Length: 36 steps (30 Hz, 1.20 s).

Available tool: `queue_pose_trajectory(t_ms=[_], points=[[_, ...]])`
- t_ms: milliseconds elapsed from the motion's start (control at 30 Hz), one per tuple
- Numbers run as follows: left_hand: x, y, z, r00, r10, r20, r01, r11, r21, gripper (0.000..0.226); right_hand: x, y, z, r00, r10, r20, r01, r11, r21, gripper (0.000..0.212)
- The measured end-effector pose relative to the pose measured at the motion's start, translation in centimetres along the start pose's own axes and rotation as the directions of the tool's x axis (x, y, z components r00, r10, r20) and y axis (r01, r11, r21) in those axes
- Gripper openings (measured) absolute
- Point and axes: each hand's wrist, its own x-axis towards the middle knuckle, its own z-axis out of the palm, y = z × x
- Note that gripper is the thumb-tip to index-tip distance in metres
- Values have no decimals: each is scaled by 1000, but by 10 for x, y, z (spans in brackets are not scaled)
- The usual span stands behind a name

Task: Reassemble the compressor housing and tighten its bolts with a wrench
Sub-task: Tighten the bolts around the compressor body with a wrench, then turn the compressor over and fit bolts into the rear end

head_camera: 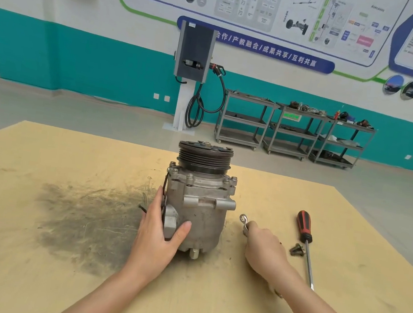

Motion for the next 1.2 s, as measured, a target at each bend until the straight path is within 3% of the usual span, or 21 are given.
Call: queue_pose_trajectory(t_ms=[100,233,433,633,733,800,867,900,1000,1100,1200], points=[[0,1,-1,1000,1,0,-1,1000,1,93,-3,-3,6,994,-71,-84,52,975,-217,34],[0,3,0,1000,-10,-3,10,1000,-4,93,-3,-5,9,986,-127,-108,83,936,-342,28],[-2,5,-2,999,-38,-2,38,999,-26,102,-5,-7,17,973,-160,-165,90,926,-366,28],[-4,5,-3,1000,-10,-18,10,1000,-20,94,-8,-6,10,987,-90,-136,41,945,-326,29],[-8,8,-7,1000,4,-5,-4,998,-57,94,-10,-2,-1,966,-118,-228,80,982,-172,25],[-10,11,-11,999,35,-12,-36,996,-82,97,-18,2,-7,949,-123,-290,195,952,235,38],[-9,22,-17,991,93,-92,-103,989,-107,97,-33,-5,-13,971,-112,-210,235,608,759,72],[-6,31,-20,983,114,-145,-132,984,-122,98,-41,-12,-13,978,-137,-158,204,467,861,87],[22,69,-35,969,165,-185,-187,977,-106,101,-53,-34,0,982,-175,-65,125,359,925,129],[68,113,-47,943,315,110,-327,937,123,96,-56,-54,10,985,-174,19,30,280,959,143],[115,144,-43,840,293,457,-501,743,444,91,-56,-71,19,989,-147,11,31,278,960,143]])
